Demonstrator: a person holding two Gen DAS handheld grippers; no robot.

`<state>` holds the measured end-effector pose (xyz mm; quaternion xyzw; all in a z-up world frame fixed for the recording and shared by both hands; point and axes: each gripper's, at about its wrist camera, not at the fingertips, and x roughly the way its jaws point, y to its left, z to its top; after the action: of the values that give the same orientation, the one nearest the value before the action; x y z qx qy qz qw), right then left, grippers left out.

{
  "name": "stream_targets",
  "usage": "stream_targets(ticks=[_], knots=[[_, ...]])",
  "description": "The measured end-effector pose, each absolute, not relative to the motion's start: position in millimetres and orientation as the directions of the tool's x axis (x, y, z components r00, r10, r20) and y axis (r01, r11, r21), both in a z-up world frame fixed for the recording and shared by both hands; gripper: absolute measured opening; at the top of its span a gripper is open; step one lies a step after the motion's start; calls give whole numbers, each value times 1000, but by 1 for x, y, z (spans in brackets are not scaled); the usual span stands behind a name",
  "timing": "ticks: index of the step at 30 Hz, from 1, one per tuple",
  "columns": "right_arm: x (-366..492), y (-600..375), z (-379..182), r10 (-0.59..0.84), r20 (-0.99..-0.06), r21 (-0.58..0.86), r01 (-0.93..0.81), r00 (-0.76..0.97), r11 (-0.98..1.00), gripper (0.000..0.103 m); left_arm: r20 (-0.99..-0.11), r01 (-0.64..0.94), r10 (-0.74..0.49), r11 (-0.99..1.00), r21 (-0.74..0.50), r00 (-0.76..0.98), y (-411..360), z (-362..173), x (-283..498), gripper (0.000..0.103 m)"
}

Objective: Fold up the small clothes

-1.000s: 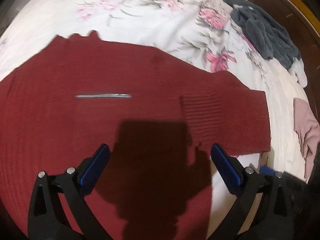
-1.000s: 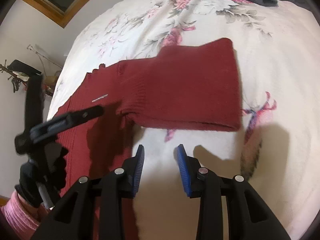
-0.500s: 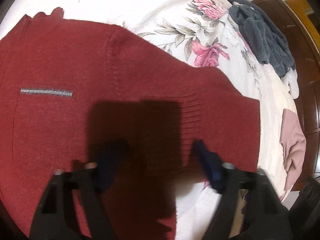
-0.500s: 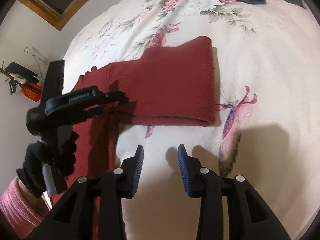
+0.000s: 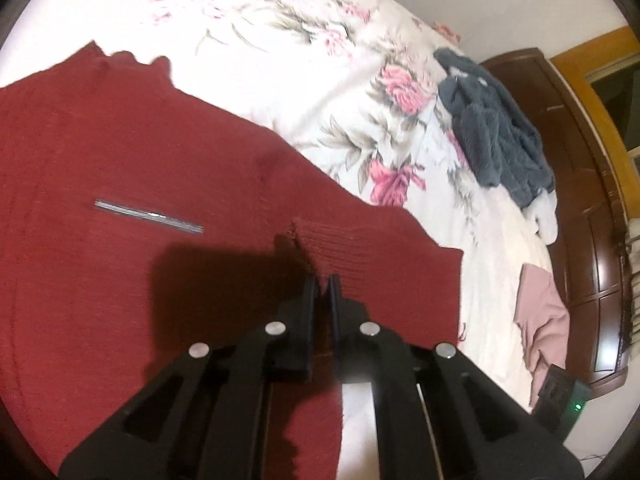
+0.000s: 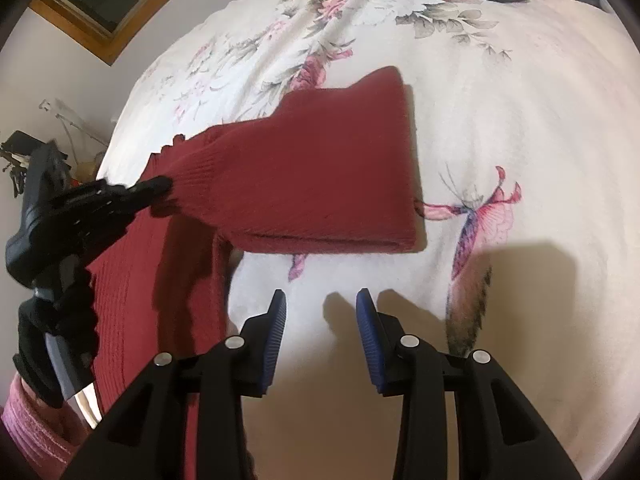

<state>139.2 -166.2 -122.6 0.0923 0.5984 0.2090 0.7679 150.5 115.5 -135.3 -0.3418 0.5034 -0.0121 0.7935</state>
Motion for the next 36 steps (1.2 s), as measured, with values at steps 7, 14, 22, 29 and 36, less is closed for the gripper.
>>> stream_targets(ticks=[7, 14, 22, 29, 36], knots=[[141, -151, -117, 439, -878, 394, -233, 192, 889, 37, -797, -366, -270, 777, -512, 540, 171, -110, 118, 5], [150, -121, -113, 462, -868, 407, -272, 183, 872, 41, -834, -446, -133, 794, -414, 536, 245, -101, 95, 5], [176, -81, -120, 471, -868, 416, -288, 155, 862, 50, -850, -533, -27, 768, -354, 526, 311, -99, 68, 4], [188, -44, -135, 487, -868, 436, -320, 99, 841, 51, -876, -627, 32, 711, -318, 480, 355, -125, 51, 4], [197, -24, -169, 431, -902, 407, -270, 35, 873, 30, -925, -637, 19, 731, -246, 379, 365, -165, 51, 6]])
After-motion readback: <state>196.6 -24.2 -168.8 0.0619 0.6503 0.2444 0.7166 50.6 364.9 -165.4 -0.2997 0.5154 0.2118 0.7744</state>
